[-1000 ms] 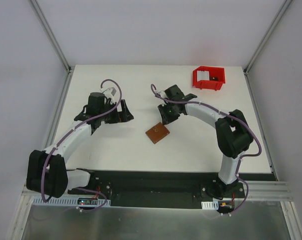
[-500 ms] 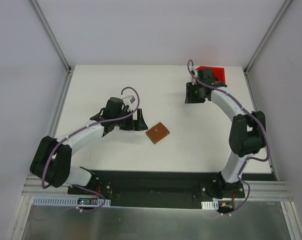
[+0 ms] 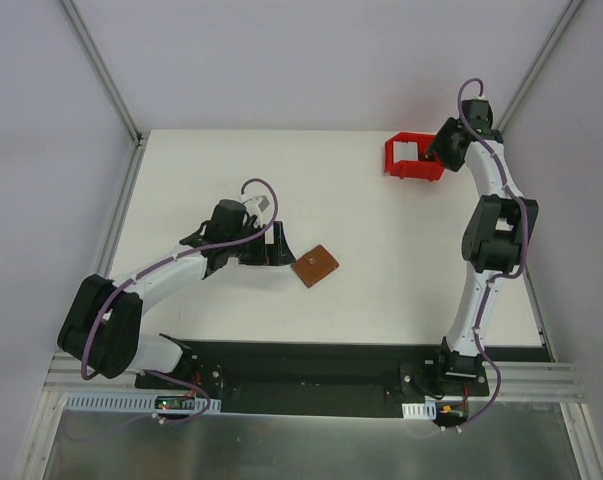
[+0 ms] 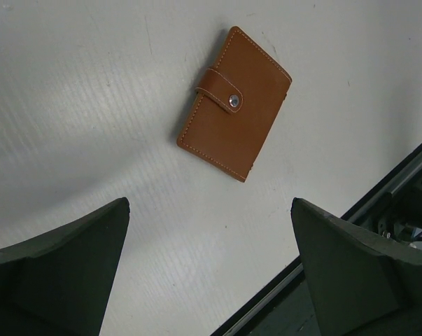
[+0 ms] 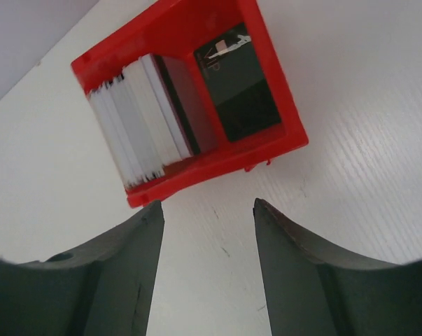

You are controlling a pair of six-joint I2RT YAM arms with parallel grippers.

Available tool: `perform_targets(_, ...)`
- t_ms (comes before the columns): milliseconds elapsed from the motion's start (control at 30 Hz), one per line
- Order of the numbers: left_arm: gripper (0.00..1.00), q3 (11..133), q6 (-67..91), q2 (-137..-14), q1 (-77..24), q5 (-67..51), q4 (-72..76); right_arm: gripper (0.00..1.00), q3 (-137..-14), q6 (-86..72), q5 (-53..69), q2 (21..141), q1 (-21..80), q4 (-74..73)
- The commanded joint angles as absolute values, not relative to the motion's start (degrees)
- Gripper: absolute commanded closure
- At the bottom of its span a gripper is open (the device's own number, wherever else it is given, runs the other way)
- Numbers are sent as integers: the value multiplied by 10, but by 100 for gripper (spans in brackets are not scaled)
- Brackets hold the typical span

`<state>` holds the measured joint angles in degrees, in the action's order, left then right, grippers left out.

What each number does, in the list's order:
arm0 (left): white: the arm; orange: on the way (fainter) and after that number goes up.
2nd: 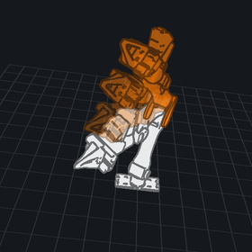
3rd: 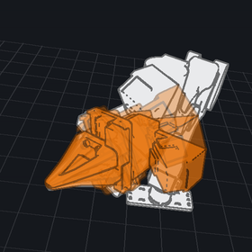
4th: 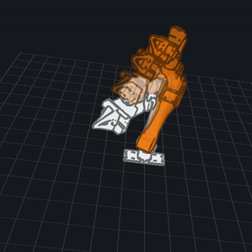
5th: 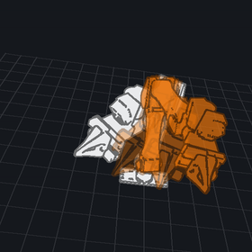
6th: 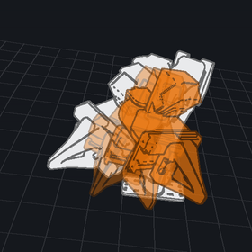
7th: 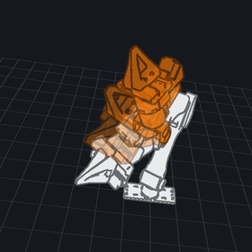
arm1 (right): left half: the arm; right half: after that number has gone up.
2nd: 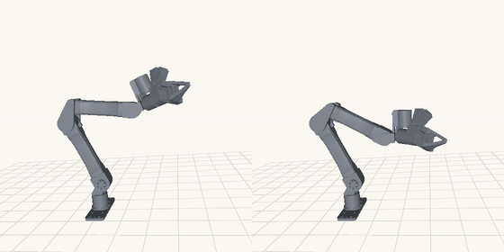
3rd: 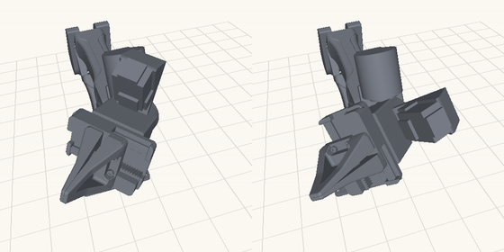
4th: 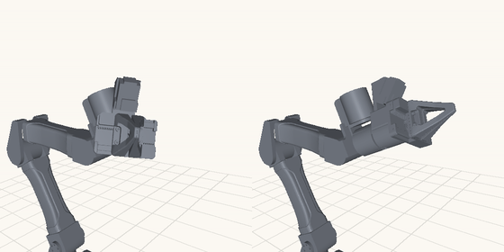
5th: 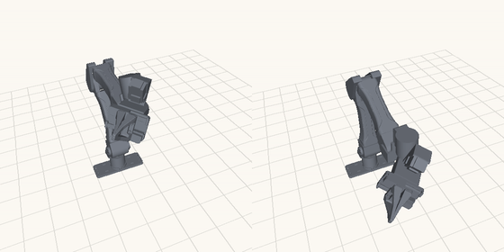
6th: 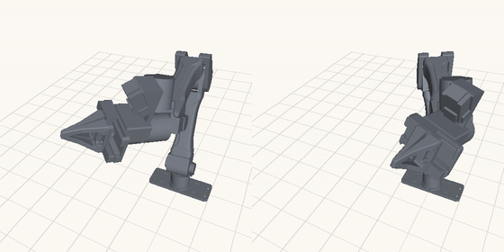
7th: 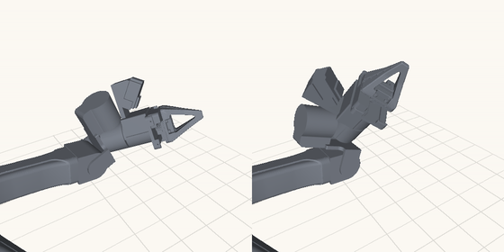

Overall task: Put the credit cards into the card holder
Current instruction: Move the storage box to the center of the board.

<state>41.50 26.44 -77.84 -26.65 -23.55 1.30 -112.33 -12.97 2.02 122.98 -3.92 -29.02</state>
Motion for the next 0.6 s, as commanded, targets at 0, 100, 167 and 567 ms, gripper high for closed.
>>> perform_targets(0, 2, 416, 270, -754, -270, -236, 26, 42, -1193, -209, -40, 1276, -39, -344)
perform_targets(100, 2, 415, 267, -751, -269, -229, 22, 41, -1195, -244, -47, 1285, -43, -343)
perform_targets(167, 2, 414, 265, -748, -269, -225, 20, 41, -1187, -255, -60, 1287, -43, -325)
perform_targets(567, 2, 417, 265, -750, -269, -221, 13, 40, -1223, -309, -78, 1331, -44, -298)
